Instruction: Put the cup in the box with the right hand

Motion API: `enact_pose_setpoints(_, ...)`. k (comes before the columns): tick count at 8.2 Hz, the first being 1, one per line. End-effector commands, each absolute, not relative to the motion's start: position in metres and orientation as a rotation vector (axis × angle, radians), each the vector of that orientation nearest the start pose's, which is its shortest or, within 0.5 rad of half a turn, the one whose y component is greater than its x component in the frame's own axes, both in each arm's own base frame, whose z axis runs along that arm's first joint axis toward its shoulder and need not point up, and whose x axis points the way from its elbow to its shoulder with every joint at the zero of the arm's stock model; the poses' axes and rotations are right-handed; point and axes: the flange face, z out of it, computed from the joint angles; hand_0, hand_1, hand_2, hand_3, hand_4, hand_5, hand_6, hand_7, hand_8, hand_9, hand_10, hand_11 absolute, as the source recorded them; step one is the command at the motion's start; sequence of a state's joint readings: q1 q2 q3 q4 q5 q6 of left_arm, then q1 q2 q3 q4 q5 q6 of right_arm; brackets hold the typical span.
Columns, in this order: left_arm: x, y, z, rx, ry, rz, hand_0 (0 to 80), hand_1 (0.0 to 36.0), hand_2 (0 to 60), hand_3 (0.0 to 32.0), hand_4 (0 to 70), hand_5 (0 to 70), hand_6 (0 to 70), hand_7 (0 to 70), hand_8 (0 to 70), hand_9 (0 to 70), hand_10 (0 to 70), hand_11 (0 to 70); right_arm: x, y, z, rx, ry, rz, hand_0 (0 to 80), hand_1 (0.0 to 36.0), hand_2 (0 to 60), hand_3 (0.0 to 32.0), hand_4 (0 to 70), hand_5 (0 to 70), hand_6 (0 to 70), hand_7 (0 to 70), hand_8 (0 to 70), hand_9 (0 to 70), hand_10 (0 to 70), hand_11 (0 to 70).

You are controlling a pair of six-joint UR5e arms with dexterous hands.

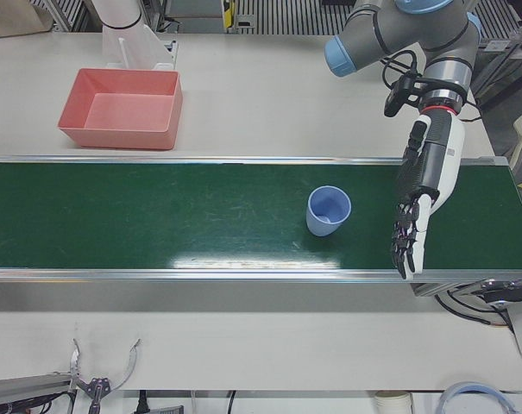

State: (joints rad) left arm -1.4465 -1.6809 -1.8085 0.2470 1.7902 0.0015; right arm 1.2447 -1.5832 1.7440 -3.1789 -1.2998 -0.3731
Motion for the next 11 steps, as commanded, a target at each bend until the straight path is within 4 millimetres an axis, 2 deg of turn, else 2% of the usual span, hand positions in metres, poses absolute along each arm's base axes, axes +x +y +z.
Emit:
enact_pose_setpoints(1, -0.0459, -0.5321, 0.5405, -0.347, 2.133, -1.924, 0.0, 0.0, 0.0, 0.0, 0.0, 0.0, 0.0, 0.0, 0.0, 0.0, 0.0, 0.0, -0.0067, -0.5155, 0.6103, -0.364, 2.544, -2.231, 55.0, 22.7, 13.7, 9.2, 0.0, 7.6, 2.3, 7.3, 0.0, 1.5, 1.9, 5.6)
enact_pose_setpoints(2, -0.046, -0.5321, 0.5404, -0.346, 2.134, -1.925, 0.0, 0.0, 0.0, 0.0, 0.0, 0.0, 0.0, 0.0, 0.0, 0.0, 0.0, 0.0, -0.0075, -0.5155, 0.6103, -0.362, 2.545, -2.232, 56.5, 23.9, 13.6, 8.8, 0.0, 8.0, 2.4, 7.2, 0.0, 1.4, 2.2, 6.1)
enact_pose_setpoints(3, -0.046, -0.5321, 0.5404, -0.346, 2.134, -1.925, 0.0, 0.0, 0.0, 0.0, 0.0, 0.0, 0.0, 0.0, 0.0, 0.0, 0.0, 0.0, -0.0075, -0.5155, 0.6103, -0.362, 2.545, -2.232, 57.2, 25.9, 16.7, 9.2, 0.0, 8.4, 2.5, 7.1, 0.0, 1.4, 2.3, 6.4)
enact_pose_setpoints(4, -0.046, -0.5322, 0.5412, -0.346, 2.133, -1.927, 0.0, 0.0, 0.0, 0.0, 0.0, 0.0, 0.0, 0.0, 0.0, 0.0, 0.0, 0.0, -0.0075, -0.5155, 0.6103, -0.362, 2.545, -2.232, 60.2, 23.9, 5.6, 9.0, 0.0, 8.7, 2.6, 7.3, 0.0, 1.6, 2.3, 6.5)
enact_pose_setpoints(5, -0.046, -0.5321, 0.5405, -0.346, 2.134, -1.925, 0.0, 0.0, 0.0, 0.0, 0.0, 0.0, 0.0, 0.0, 0.0, 0.0, 0.0, 0.0, -0.0077, -0.5161, 0.6088, -0.362, 2.548, -2.228, 60.8, 25.7, 8.9, 9.0, 0.0, 8.9, 2.7, 7.7, 0.0, 1.7, 2.3, 6.7)
enact_pose_setpoints(6, -0.046, -0.5321, 0.5404, -0.346, 2.134, -1.925, 0.0, 0.0, 0.0, 0.0, 0.0, 0.0, 0.0, 0.0, 0.0, 0.0, 0.0, 0.0, -0.0095, -0.5169, 0.6078, -0.358, 2.553, -2.224, 53.2, 21.0, 14.6, 9.2, 0.5, 7.0, 2.4, 8.6, 0.0, 2.1, 1.7, 5.0)
enact_pose_setpoints(7, -0.046, -0.5322, 0.5412, -0.346, 2.133, -1.927, 0.0, 0.0, 0.0, 0.0, 0.0, 0.0, 0.0, 0.0, 0.0, 0.0, 0.0, 0.0, -0.0108, -0.5182, 0.6069, -0.355, 2.556, -2.22, 48.0, 12.1, 7.6, 9.6, 3.4, 4.6, 1.9, 8.9, 0.0, 2.5, 1.0, 3.3)
enact_pose_setpoints(8, -0.046, -0.5321, 0.5405, -0.346, 2.134, -1.925, 0.0, 0.0, 0.0, 0.0, 0.0, 0.0, 0.0, 0.0, 0.0, 0.0, 0.0, 0.0, -0.0109, -0.5207, 0.6033, -0.354, 2.56, -2.211, 44.5, 14.6, 21.2, 8.0, 2.4, 4.1, 1.8, 8.7, 0.0, 2.2, 1.0, 3.1)
enact_pose_setpoints(9, -0.046, -0.5322, 0.5412, -0.346, 2.133, -1.927, 0.0, 0.0, 0.0, 0.0, 0.0, 0.0, 0.0, 0.0, 0.0, 0.0, 0.0, 0.0, -0.0119, -0.5214, 0.6025, -0.351, 2.562, -2.209, 47.0, 12.2, 9.4, 7.2, 4.0, 4.2, 1.9, 8.4, 0.0, 1.9, 0.9, 3.1)
enact_pose_setpoints(10, -0.046, -0.5321, 0.5405, -0.346, 2.134, -1.925, 0.0, 0.0, 0.0, 0.0, 0.0, 0.0, 0.0, 0.0, 0.0, 0.0, 0.0, 0.0, -0.0119, -0.5214, 0.6025, -0.354, 2.563, -2.209, 47.6, 11.6, 5.9, 7.4, 5.0, 4.3, 1.9, 8.6, 0.0, 1.6, 1.0, 3.1)
enact_pose_setpoints(11, -0.046, -0.5321, 0.5404, -0.346, 2.134, -1.925, 0.0, 0.0, 0.0, 0.0, 0.0, 0.0, 0.0, 0.0, 0.0, 0.0, 0.0, 0.0, -0.0105, -0.5214, 0.6018, -0.353, 2.562, -2.206, 47.0, 12.5, 10.1, 6.8, 5.0, 4.3, 1.9, 8.6, 0.0, 1.6, 1.0, 3.2)
